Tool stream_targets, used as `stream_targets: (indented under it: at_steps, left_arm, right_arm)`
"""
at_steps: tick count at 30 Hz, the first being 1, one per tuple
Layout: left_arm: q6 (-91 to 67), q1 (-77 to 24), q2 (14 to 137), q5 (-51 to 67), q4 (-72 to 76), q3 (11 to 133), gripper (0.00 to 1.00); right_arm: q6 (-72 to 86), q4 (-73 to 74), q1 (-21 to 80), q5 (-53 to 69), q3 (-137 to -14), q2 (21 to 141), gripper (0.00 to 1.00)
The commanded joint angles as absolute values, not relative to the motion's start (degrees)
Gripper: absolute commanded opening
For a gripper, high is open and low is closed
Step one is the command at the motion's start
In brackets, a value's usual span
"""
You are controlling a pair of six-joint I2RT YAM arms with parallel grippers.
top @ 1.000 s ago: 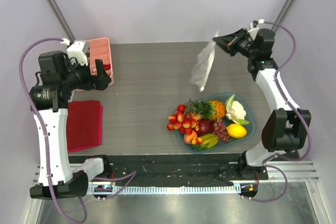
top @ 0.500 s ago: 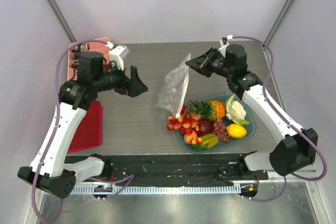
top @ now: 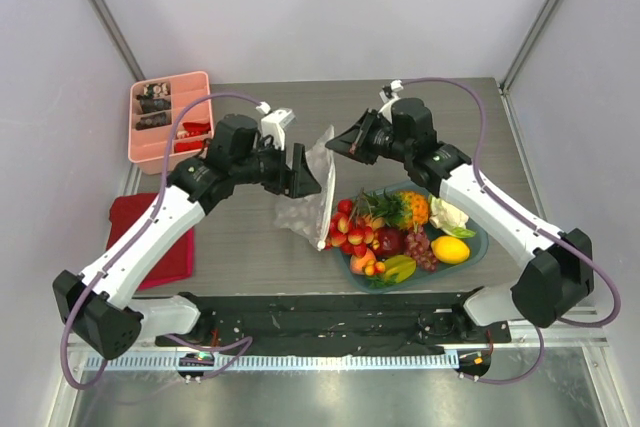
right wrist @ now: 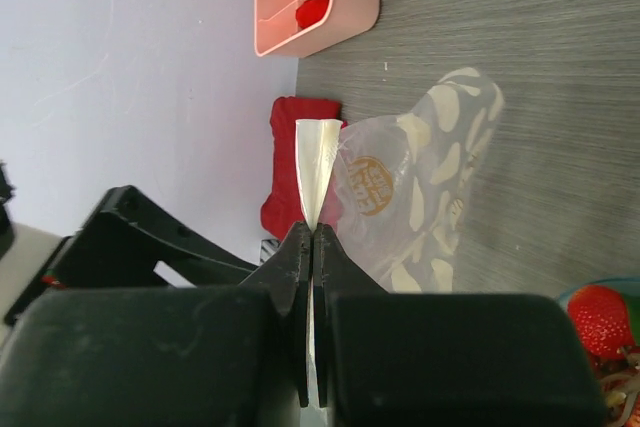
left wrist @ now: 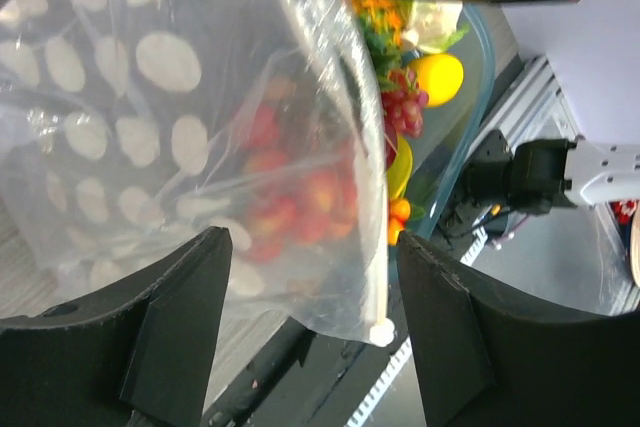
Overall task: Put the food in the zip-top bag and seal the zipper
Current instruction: Pick up the zipper food storage bag at the center of the board.
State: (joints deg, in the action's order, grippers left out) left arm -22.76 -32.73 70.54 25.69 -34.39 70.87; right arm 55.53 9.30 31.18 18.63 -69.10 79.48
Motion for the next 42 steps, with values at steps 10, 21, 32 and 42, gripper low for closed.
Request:
stream_targets:
  at_steps: [10, 21, 32, 42]
  left_arm:
    - [-24.79, -35.5, 73.65, 21.54, -25.75, 70.75, 0.62]
    - [-22.85, -37.27, 76.64, 18.81, -27.16, 72.25, 0.27]
    - [-38.39, -24.98, 71.63, 43.66, -10.51, 62.41, 0.0]
    - [-55.1, -18.46, 69.79, 58.01, 13.62, 54.84, 0.0]
  right_arm:
    - [54.4, 7.56, 33.05, 15.56, -70.75, 80.95, 0.01]
    - [53.53, 7.73, 34.01, 14.06, -70.84, 81.83, 0.01]
    - [45.1, 4.66, 33.49, 21.61, -72.33, 79.9, 0.71]
    - [42.71, -1.32, 33.4, 32.69, -64.78, 76.02, 0.59]
